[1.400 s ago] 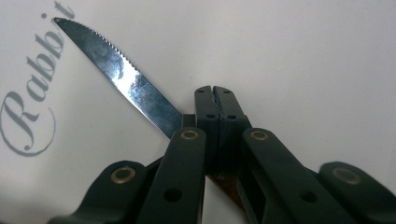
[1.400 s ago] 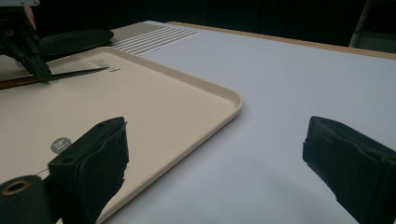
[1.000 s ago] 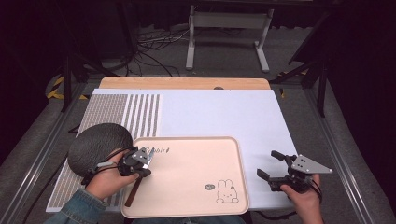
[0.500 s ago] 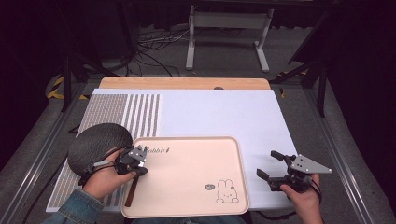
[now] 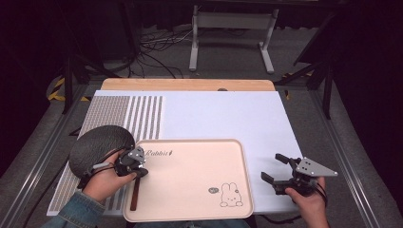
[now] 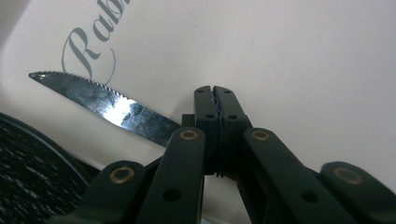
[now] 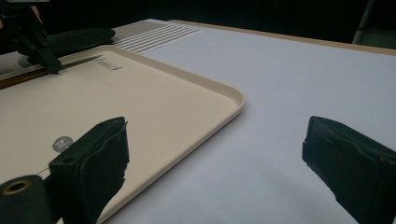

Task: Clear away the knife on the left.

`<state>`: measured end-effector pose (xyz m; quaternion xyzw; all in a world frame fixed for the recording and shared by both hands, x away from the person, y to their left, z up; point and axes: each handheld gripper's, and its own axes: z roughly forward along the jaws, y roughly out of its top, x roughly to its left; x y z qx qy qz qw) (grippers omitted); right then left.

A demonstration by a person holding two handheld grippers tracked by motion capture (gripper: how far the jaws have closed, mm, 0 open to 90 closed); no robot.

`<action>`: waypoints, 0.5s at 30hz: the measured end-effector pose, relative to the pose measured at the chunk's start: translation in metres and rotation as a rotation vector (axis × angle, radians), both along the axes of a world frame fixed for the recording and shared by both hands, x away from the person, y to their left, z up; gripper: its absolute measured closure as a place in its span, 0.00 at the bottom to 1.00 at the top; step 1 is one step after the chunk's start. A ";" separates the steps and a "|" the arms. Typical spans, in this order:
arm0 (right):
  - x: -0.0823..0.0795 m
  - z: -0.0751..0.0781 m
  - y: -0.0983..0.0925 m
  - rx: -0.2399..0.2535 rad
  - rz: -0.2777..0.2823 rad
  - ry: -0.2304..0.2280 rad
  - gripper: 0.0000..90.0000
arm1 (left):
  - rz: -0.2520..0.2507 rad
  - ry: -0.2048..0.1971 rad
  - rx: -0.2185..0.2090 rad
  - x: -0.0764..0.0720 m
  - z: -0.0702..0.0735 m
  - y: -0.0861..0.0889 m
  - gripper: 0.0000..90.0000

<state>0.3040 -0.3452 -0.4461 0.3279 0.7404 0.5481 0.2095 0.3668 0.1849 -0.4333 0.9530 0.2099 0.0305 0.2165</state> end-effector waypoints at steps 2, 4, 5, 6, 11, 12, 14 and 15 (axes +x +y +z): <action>0.000 0.000 0.000 0.001 0.002 0.000 0.09 | 0.001 -0.001 0.000 0.000 0.000 0.001 1.00; 0.000 0.000 0.000 -0.001 0.001 0.002 0.09 | 0.002 0.003 0.000 -0.001 0.000 0.001 1.00; 0.000 0.000 0.000 -0.002 0.000 0.003 0.09 | 0.000 0.005 -0.001 -0.001 0.000 0.001 0.99; 0.000 0.000 0.000 -0.002 0.001 0.003 0.09 | -0.006 0.004 0.000 -0.001 0.000 0.001 0.99; 0.000 0.000 0.000 -0.003 0.001 0.002 0.09 | -0.018 0.001 -0.004 -0.004 0.002 0.001 0.96; 0.000 0.000 0.000 -0.004 0.002 0.002 0.09 | -0.023 -0.005 -0.017 -0.005 0.003 0.000 0.96; 0.000 0.000 0.000 -0.005 0.002 0.002 0.09 | -0.026 -0.010 -0.037 -0.008 0.007 0.000 0.93; 0.000 0.000 0.001 -0.004 0.002 0.003 0.09 | -0.029 -0.016 -0.046 -0.009 0.010 0.000 0.90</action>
